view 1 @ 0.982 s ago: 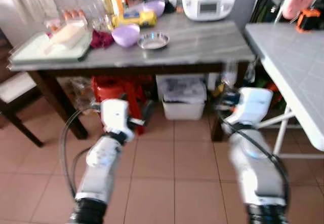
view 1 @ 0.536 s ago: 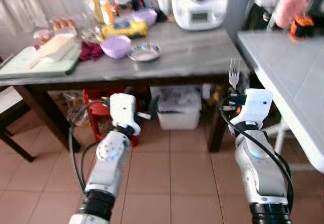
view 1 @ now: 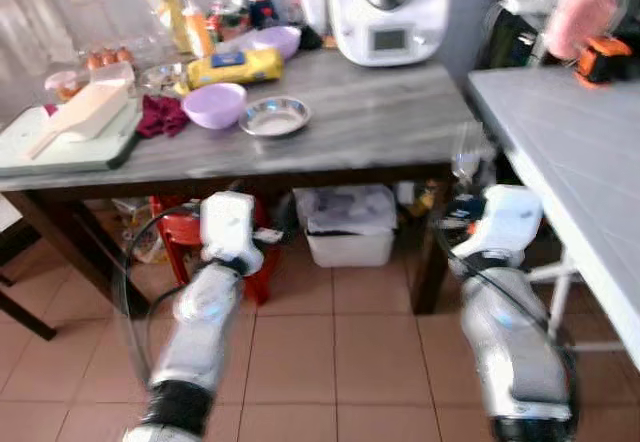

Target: Setting the table

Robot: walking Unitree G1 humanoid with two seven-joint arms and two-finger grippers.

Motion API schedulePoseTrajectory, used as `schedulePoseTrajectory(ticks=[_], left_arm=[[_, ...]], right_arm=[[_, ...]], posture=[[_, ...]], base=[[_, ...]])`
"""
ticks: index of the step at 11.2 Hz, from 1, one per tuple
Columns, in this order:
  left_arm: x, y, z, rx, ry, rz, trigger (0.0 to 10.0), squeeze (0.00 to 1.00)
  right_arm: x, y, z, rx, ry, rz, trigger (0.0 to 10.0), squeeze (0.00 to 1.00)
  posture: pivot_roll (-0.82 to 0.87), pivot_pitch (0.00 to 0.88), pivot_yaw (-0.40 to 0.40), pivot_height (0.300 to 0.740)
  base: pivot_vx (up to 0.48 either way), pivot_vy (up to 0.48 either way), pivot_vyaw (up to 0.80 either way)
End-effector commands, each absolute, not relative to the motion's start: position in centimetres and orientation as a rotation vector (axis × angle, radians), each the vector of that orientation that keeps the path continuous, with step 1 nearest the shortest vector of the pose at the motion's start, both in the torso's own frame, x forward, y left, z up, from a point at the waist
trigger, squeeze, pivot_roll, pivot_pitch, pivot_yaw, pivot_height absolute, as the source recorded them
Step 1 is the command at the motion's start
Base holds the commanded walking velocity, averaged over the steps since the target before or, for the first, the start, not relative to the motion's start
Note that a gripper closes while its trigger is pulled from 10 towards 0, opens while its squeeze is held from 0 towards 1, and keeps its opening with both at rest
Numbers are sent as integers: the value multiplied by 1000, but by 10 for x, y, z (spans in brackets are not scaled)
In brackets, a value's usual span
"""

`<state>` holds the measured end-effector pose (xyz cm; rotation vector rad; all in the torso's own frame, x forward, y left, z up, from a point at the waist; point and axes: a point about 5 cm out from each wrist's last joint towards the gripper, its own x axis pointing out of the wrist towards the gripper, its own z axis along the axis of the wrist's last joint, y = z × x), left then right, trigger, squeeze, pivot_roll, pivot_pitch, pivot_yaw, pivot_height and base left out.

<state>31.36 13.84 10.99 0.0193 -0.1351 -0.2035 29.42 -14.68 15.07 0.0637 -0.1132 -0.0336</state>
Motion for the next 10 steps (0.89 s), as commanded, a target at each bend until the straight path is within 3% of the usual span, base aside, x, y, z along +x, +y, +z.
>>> schedulePoseTrajectory(ticks=[1, 7, 10], left_arm=[[316, 138, 112, 37, -140, -196, 10000, 0], [316, 139, 113, 36, -138, -196, 10000, 0], [315, 138, 113, 33, -138, -205, 10000, 0]], right_arm=[[292, -149, 155, 63, -133, -36, 10000, 0], [294, -145, 156, 49, -129, -18, 10000, 0], [294, -144, 154, 59, -122, -24, 10000, 0]], posture=[[-115, 72, 106, 740], [-101, 77, 109, 740], [-97, 81, 113, 740]], base=[[289, 0, 0], [314, 0, 0], [335, 0, 417]])
